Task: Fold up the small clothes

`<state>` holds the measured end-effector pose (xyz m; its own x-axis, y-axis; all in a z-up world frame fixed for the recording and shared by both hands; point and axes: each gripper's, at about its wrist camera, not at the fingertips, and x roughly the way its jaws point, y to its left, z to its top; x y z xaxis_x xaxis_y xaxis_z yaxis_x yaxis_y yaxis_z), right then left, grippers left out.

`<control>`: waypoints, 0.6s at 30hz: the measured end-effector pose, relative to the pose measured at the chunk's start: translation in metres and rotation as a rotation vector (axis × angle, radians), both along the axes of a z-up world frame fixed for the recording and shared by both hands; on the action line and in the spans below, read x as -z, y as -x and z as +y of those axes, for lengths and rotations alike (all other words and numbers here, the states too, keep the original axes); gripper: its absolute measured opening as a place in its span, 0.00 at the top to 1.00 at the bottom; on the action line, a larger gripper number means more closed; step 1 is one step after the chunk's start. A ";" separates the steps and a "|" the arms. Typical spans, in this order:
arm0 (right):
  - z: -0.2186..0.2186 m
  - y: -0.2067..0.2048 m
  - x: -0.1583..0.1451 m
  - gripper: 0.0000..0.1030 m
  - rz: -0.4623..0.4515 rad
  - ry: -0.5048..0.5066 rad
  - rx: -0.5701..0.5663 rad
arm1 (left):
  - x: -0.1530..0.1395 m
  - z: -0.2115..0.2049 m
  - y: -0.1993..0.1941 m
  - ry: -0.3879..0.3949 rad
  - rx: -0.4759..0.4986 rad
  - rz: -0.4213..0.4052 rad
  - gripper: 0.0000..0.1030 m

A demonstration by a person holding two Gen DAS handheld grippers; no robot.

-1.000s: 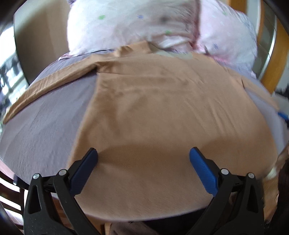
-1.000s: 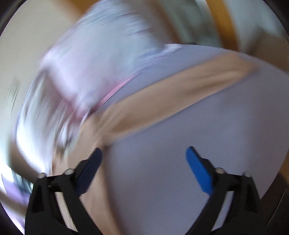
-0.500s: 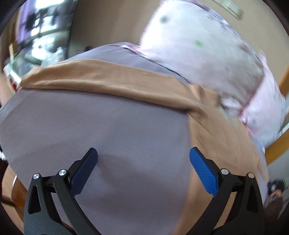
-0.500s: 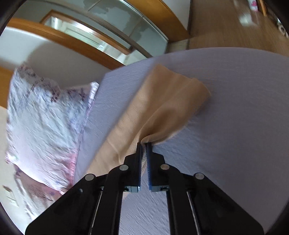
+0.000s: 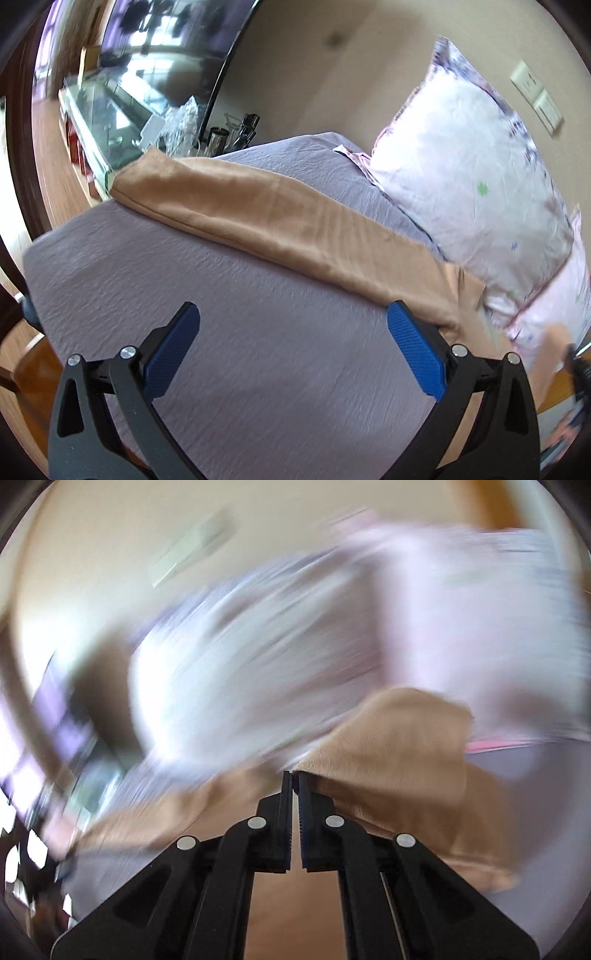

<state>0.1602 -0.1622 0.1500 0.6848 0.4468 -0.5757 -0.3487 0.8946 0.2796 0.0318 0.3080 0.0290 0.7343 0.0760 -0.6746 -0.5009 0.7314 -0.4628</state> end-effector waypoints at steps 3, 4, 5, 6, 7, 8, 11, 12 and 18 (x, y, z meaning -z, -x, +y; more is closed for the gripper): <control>0.098 0.003 0.057 0.96 0.175 0.135 -0.273 | 0.006 0.016 -0.006 0.090 -0.025 -0.011 0.02; 0.116 0.011 0.070 0.95 0.215 0.185 -0.322 | 0.008 0.020 -0.008 0.108 -0.040 -0.002 0.02; 0.128 0.015 0.077 0.92 0.240 0.220 -0.349 | 0.010 0.024 -0.009 0.127 -0.056 0.005 0.02; 0.131 0.022 0.079 0.88 0.244 0.229 -0.365 | 0.010 0.030 -0.009 0.150 -0.070 -0.007 0.02; 0.127 0.027 0.076 0.73 0.233 0.215 -0.361 | 0.011 0.035 -0.008 0.161 -0.083 -0.003 0.02; 0.119 0.030 0.069 0.47 0.216 0.187 -0.347 | 0.011 0.039 -0.009 0.174 -0.095 -0.005 0.02; 0.084 0.033 0.043 0.22 0.143 0.095 -0.270 | 0.013 0.054 -0.011 0.234 -0.127 -0.038 0.02; 0.072 0.035 0.037 0.22 0.132 0.081 -0.249 | 0.014 0.059 -0.012 0.252 -0.138 -0.050 0.03; 0.034 0.029 0.044 0.21 0.184 0.017 -0.206 | 0.015 0.080 -0.020 0.309 -0.213 -0.019 0.23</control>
<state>0.1314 -0.1278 0.1064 0.4640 0.5550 -0.6904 -0.4681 0.8153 0.3408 0.0520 0.3883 0.0144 0.7363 0.0234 -0.6763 -0.6163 0.4360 -0.6559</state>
